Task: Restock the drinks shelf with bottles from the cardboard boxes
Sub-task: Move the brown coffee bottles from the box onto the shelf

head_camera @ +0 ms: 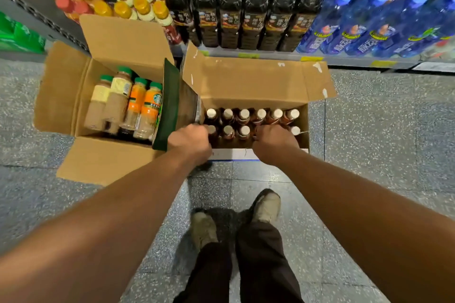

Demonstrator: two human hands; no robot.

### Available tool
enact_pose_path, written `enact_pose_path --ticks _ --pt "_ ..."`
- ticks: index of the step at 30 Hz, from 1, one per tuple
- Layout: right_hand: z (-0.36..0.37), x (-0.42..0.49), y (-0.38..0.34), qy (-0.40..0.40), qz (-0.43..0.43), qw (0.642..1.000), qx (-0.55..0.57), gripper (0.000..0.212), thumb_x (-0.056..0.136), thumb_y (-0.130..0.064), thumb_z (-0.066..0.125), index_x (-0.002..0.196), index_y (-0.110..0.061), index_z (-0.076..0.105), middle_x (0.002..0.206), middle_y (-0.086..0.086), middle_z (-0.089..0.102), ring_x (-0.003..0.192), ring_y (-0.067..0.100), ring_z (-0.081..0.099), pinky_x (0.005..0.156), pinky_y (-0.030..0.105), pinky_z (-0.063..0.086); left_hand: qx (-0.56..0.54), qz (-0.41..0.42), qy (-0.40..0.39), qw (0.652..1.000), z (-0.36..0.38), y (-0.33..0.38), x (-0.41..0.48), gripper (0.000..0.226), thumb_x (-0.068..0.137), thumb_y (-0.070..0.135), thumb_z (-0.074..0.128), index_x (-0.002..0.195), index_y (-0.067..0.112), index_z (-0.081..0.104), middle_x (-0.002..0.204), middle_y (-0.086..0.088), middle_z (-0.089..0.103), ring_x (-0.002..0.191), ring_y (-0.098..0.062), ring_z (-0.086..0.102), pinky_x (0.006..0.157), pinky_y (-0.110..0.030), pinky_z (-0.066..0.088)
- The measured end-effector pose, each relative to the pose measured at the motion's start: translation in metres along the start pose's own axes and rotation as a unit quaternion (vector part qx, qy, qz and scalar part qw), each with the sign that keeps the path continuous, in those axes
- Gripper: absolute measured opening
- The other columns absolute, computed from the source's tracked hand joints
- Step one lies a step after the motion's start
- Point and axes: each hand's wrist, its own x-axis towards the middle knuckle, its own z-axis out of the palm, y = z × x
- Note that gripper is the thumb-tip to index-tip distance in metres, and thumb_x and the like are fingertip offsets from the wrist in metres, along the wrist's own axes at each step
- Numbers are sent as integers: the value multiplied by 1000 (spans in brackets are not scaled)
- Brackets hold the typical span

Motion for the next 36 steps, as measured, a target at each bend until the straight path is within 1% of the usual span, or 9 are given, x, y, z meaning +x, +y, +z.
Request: enact_pose_path --ticks 3,7,10,13,17,21,24,29,36 --pt "14 24 6 13 1 1000 13 28 85 -12 44 109 -11 59 111 12 61 103 33 58 75 30 41 -7 -7 -6 1000 17 1 22 32 92 17 45 122 25 54 121 -4 58 110 -27 57 79 -33 44" --pt "45 61 7 49 -18 997 52 24 86 -8 46 103 -7 63 103 14 63 97 33 60 70 29 42 50 49 111 991 46 0 62 23 90 19 50 112 17 59 110 -6 61 103 -26 57 80 -34 45" --pt "76 97 -2 80 -53 993 68 20 82 -6 51 95 -7 65 94 15 66 89 34 62 67 29 44 77 89 104 988 66 4 102 20 92 17 50 111 19 57 111 -6 60 105 -26 53 77 -37 43" --pt "104 139 -13 92 -62 990 82 19 84 -10 56 100 -8 65 97 15 66 91 34 62 71 31 48 106 110 109 982 95 0 143 20 93 22 51 112 22 56 116 -4 58 111 -25 49 83 -37 40" --pt "138 178 -18 145 -73 986 47 23 83 -14 59 105 -11 63 101 12 66 96 33 60 69 29 40 134 103 140 976 130 -14 178 22 92 32 55 112 24 56 119 -1 57 116 -23 43 91 -38 33" --pt "157 195 -18 151 -87 985 -13 27 83 -24 63 109 -19 61 107 5 64 108 30 53 83 37 39 189 127 146 963 146 -21 197 26 91 36 55 113 24 56 118 0 56 116 -22 39 91 -39 31" --pt "162 204 -20 158 -83 981 -70 24 87 -24 59 110 -20 61 111 4 63 111 27 50 86 37 36 216 140 130 958 155 -24 205 30 89 36 57 116 24 56 119 1 57 122 -23 36 101 -44 26" --pt "160 210 -19 157 -93 980 -81 19 88 -18 56 105 -17 64 107 5 61 107 26 50 86 36 33 194 134 116 965 157 -23 208 20 92 33 51 109 26 58 109 3 63 126 -23 35 112 -54 11" --pt "133 178 -9 157 -90 981 72 24 75 -10 62 97 -4 68 96 14 59 97 34 51 76 33 39 81 138 134 978 132 -24 175 29 93 38 50 119 26 55 121 6 58 135 -18 28 113 -53 6"
